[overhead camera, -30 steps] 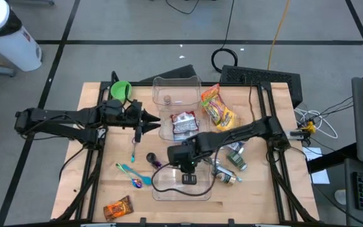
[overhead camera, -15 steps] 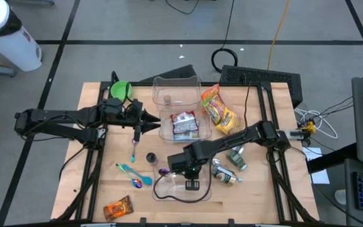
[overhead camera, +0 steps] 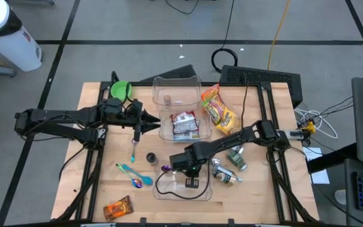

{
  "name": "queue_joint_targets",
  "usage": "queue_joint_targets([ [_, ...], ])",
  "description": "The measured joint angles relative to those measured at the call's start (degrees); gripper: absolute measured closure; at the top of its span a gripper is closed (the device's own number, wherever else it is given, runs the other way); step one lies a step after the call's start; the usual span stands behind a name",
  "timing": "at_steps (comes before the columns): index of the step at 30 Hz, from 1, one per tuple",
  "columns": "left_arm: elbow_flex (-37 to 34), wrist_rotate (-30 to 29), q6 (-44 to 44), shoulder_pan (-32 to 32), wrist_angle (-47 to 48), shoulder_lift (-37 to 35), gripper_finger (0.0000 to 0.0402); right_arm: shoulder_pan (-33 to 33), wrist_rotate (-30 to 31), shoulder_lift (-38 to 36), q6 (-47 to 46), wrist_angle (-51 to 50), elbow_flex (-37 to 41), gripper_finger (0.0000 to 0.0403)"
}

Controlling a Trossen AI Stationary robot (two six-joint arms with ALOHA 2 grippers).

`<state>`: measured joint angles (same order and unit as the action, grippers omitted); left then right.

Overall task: Pick & Place Food Item
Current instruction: Put the middle purple spoon into the bottom transparent bin

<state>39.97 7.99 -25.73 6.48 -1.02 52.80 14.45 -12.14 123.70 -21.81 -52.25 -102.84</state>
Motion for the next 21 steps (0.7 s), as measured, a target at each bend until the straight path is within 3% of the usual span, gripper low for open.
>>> queue_joint_targets([
  [16, 0.0, 0.0, -1.5, 0.0, 0.0, 0.0, 0.0243, 1.0, 0.3, -0.1, -1.1, 1.4, 0.7, 0.037],
  [21, 0.0, 0.1, -2.2, -0.2, 0.0, 0.0, 0.0243, 1.0, 0.4, -0.1, -1.7, 1.3, 0.7, 0.0338],
])
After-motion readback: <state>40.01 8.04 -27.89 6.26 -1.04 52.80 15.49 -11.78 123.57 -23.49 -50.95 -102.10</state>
